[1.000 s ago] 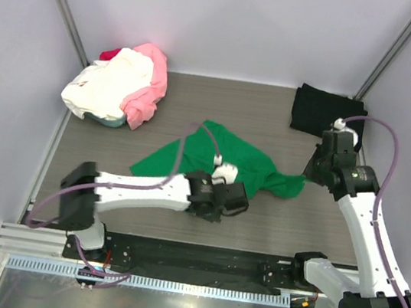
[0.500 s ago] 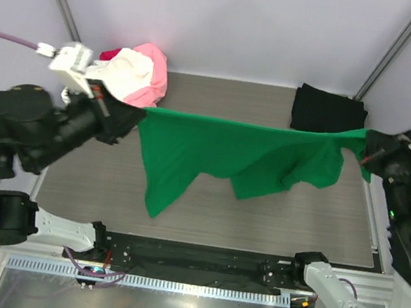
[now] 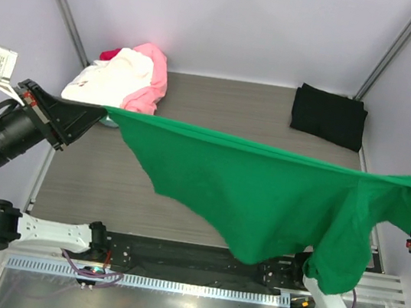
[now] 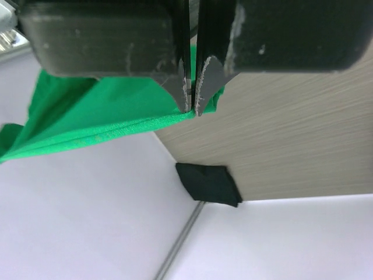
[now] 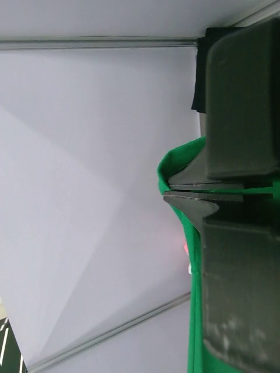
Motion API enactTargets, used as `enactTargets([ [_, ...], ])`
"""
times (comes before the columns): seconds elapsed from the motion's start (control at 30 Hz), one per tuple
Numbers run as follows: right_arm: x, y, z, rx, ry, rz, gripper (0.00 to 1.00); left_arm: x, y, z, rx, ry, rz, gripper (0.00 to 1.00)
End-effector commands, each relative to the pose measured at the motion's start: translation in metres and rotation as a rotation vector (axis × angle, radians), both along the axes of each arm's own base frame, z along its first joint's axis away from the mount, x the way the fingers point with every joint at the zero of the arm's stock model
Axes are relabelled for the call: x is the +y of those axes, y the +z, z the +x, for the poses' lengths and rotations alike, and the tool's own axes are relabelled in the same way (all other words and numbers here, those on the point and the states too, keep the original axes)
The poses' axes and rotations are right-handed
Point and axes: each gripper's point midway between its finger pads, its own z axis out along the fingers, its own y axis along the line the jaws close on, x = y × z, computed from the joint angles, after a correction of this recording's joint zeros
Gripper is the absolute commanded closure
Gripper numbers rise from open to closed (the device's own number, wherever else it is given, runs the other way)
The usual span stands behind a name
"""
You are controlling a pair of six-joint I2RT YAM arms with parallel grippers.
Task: Fold and stack the t-shirts
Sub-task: Flatten the tshirt out
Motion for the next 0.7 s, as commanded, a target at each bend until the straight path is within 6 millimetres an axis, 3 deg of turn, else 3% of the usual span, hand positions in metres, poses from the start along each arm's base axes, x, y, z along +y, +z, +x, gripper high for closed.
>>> enactTargets([
  [0.0,-0.002,0.011,0.044,0.055,-0.061,-0.047,0.99,0.009,-0.001,0.025,-0.025,0.166,0.060,1.00],
  [0.07,-0.003,-0.006,0.082,0.186,-0.097,-0.045,0.99,-0.004,-0.020,0.046,0.010,0.281,0.167,1.00],
  [0.1,-0.003,-0.021,0.123,0.297,-0.127,-0.052,0.99,0.009,-0.029,0.063,0.023,0.453,0.219,1.00],
  [0.13,-0.010,-0.044,0.151,0.408,-0.194,-0.050,0.99,0.006,-0.036,0.070,0.024,0.505,0.270,1.00],
  [0.17,-0.009,-0.062,0.175,0.489,-0.210,-0.065,0.99,-0.013,-0.054,0.083,0.026,0.557,0.373,1.00],
  [0.2,-0.004,-0.113,0.232,0.670,-0.236,-0.109,0.99,-0.015,-0.066,0.098,0.055,0.598,0.420,1.00],
  [0.23,-0.004,-0.141,0.257,0.764,-0.262,-0.133,0.99,-0.025,-0.085,0.112,0.110,0.562,0.458,1.00],
  [0.27,-0.006,-0.174,0.280,0.865,-0.295,-0.154,0.99,-0.011,-0.125,0.151,0.246,0.655,0.518,1.00],
  [0.3,-0.008,-0.200,0.305,0.932,-0.341,-0.169,0.99,-0.027,-0.153,0.168,0.327,0.563,0.512,1.00],
  [0.33,-0.018,-0.244,0.337,1.056,-0.439,-0.217,0.99,-0.026,-0.178,0.188,0.390,0.564,0.530,1.00],
  [0.37,-0.022,-0.271,0.357,1.123,-0.475,-0.219,0.98,0.004,-0.202,0.215,0.470,0.643,0.532,1.00],
  [0.4,-0.024,-0.281,0.376,1.149,-0.484,-0.206,0.59,0.005,-0.254,0.244,0.592,0.642,0.584,1.00],
  [0.43,-0.028,-0.302,0.384,1.238,-0.475,-0.200,0.43,0.003,-0.279,0.255,0.681,0.589,0.573,1.00],
  [0.47,-0.022,-0.325,0.411,1.304,-0.475,-0.175,0.34,0.024,-0.298,0.268,0.770,0.616,0.550,1.00],
  [0.5,-0.022,-0.333,0.406,1.363,-0.484,-0.179,0.27,0.025,-0.335,0.277,0.889,0.592,0.576,1.00],
  [0.53,-0.015,-0.332,0.410,1.350,-0.469,-0.164,0.25,0.021,-0.339,0.283,0.913,0.559,0.548,0.96],
  [0.57,-0.008,-0.327,0.400,1.328,-0.439,-0.147,0.23,0.023,-0.345,0.286,0.926,0.560,0.552,0.72],
  [0.6,-0.002,-0.314,0.405,1.242,-0.416,-0.101,0.15,0.022,-0.346,0.289,0.913,0.551,0.555,0.60],
  [0.63,0.000,-0.310,0.401,1.213,-0.395,-0.081,0.13,0.022,-0.350,0.283,0.918,0.544,0.552,0.38],
  [0.67,0.003,-0.327,0.391,1.242,-0.372,-0.088,0.11,0.021,-0.349,0.281,0.912,0.542,0.544,0.32],
])
